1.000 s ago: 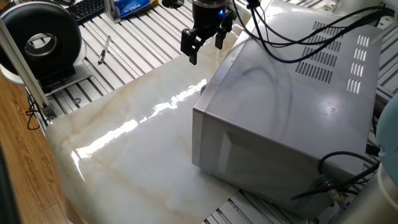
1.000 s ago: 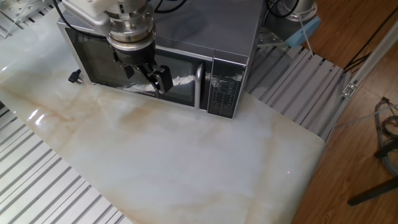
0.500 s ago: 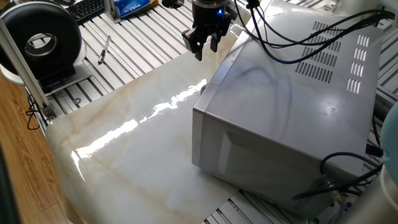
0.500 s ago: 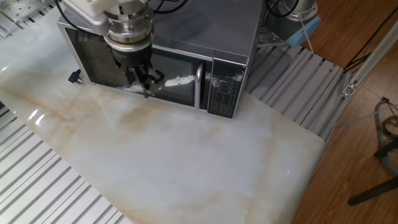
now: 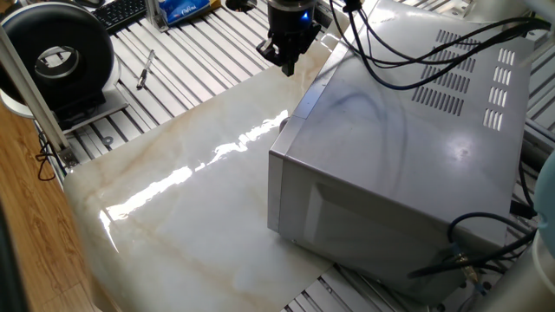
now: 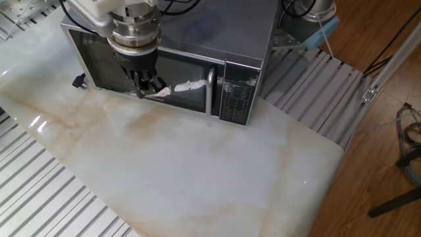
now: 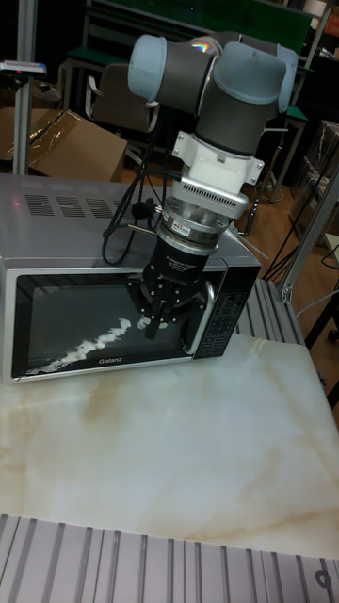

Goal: Open the microwave door

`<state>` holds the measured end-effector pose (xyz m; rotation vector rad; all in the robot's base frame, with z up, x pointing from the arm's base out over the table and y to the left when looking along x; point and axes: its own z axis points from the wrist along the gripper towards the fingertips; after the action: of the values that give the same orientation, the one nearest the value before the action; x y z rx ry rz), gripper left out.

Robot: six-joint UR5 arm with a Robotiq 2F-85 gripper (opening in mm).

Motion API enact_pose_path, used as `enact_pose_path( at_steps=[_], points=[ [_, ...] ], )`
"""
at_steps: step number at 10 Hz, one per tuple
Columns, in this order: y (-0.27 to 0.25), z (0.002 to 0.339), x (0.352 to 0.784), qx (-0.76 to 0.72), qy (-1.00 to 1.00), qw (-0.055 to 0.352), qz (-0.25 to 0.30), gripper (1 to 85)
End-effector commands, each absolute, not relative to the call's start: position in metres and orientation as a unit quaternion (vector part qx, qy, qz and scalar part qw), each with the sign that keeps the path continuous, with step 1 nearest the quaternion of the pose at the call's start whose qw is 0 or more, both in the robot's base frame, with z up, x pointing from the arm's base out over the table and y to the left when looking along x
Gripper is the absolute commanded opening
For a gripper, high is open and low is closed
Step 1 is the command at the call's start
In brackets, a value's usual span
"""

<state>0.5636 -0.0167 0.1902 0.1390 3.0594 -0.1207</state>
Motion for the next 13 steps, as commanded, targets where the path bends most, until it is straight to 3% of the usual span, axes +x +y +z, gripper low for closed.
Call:
enact_pose_path(
  at_steps=[1, 8, 13],
  points=[
    [-0.015, 0.191, 0.563, 0.048, 0.998, 0.038, -0.035, 1.0],
    [0.036, 0.185, 0.538, 0.119, 0.993, 0.005, 0.026, 1.0],
    [0.04, 0.203, 0.532, 0.089, 0.996, 0.002, 0.014, 1.0]
  ],
)
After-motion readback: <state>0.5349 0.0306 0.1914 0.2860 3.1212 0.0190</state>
